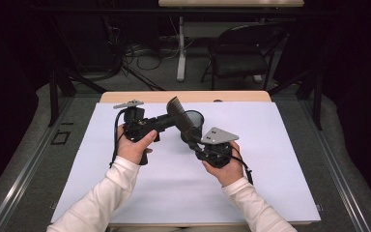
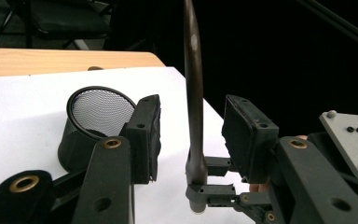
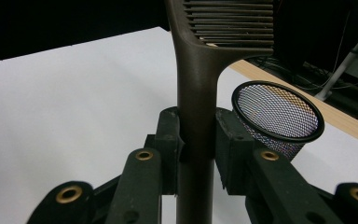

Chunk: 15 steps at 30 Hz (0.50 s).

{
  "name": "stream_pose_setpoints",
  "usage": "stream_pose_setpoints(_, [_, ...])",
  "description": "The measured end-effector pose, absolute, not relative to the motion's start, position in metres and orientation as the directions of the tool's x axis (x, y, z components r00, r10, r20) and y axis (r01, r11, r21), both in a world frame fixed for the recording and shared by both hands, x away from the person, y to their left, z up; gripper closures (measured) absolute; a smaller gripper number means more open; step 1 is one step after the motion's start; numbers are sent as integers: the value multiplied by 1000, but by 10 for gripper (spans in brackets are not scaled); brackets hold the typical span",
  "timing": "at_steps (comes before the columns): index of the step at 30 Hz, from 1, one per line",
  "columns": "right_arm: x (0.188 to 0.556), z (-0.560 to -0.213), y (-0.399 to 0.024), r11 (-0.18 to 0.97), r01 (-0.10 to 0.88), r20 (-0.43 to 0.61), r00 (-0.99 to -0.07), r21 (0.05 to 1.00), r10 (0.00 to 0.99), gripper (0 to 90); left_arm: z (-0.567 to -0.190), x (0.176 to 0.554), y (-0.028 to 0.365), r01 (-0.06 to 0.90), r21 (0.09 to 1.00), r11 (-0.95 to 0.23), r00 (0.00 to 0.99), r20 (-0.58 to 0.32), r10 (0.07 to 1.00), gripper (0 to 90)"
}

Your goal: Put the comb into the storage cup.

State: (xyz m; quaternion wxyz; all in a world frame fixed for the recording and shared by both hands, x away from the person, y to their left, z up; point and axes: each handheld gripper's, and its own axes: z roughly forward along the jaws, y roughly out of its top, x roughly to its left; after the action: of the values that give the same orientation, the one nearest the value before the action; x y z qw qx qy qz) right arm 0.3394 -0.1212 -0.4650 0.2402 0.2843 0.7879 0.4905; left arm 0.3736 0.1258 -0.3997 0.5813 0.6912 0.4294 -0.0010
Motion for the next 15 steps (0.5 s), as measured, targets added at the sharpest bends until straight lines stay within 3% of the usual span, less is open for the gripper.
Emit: stream_pose_setpoints(15, [339,-466,-119,359,214,-97,-728,909,679,729,-405,377,117,634,773,18,612,-517,598,604])
